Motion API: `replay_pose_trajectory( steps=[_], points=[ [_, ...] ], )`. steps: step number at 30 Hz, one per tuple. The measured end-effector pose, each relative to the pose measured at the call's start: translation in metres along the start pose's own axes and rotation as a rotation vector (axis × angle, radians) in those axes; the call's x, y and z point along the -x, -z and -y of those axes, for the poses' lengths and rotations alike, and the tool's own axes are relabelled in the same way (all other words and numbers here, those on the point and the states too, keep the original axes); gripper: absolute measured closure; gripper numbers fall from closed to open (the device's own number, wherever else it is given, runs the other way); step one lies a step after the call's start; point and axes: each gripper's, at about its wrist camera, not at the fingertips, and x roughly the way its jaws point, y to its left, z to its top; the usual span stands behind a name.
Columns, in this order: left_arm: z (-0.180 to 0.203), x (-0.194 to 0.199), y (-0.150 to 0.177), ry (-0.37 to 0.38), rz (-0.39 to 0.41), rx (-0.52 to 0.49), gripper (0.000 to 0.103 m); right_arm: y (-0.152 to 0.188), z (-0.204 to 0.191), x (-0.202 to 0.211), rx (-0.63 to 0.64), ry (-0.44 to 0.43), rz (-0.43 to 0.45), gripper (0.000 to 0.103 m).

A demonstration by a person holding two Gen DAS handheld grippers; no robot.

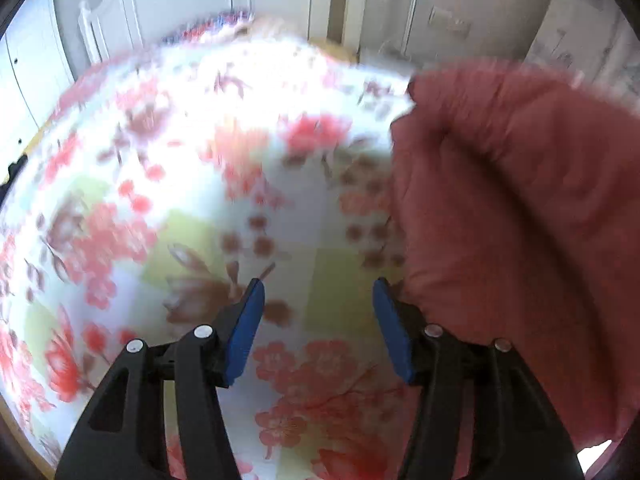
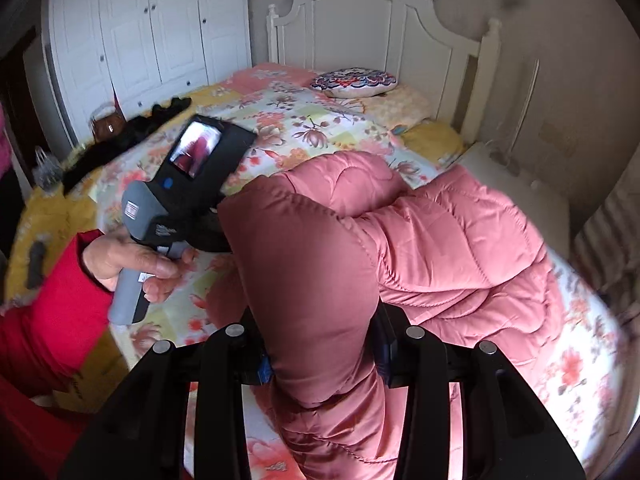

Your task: Fold large clothes

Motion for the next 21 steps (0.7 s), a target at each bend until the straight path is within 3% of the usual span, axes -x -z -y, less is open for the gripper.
replay_pose_trajectory(
  steps=[2, 6, 11, 14, 18, 21],
  points=[
    [-0.007, -0.008, 0.004, 0.038, -0.027, 0.032, 0.048, -0.002, -0.012, -0.010, 0.035, 0.012, -0.021, 0.064],
    [-0.018, 0.006, 0.000, -0.010, -0.001, 0.042, 0.048, 0.009, -0.034, -0.050, 0.122, 0.010, -0.086, 0.063],
    [-0.015, 0.059, -0.030, -0.062, 0.104, -0.047, 0.047, 0.033, -0.075, -0.083, 0.291, 0.110, -0.097, 0.057],
    [0.021, 0.099, -0.051, -0.049, 0.160, -0.154, 0.046, 0.039, -0.091, -0.090, 0.388, 0.202, -0.104, 0.057],
    [0.099, 0.115, -0.068, -0.045, 0.181, -0.366, 0.046, 0.040, -0.094, -0.095, 0.429, 0.233, -0.120, 0.057],
    [0.161, 0.104, -0.056, -0.058, 0.127, -0.564, 0.045, 0.045, -0.105, -0.097, 0.492, 0.279, -0.132, 0.057]
  ],
)
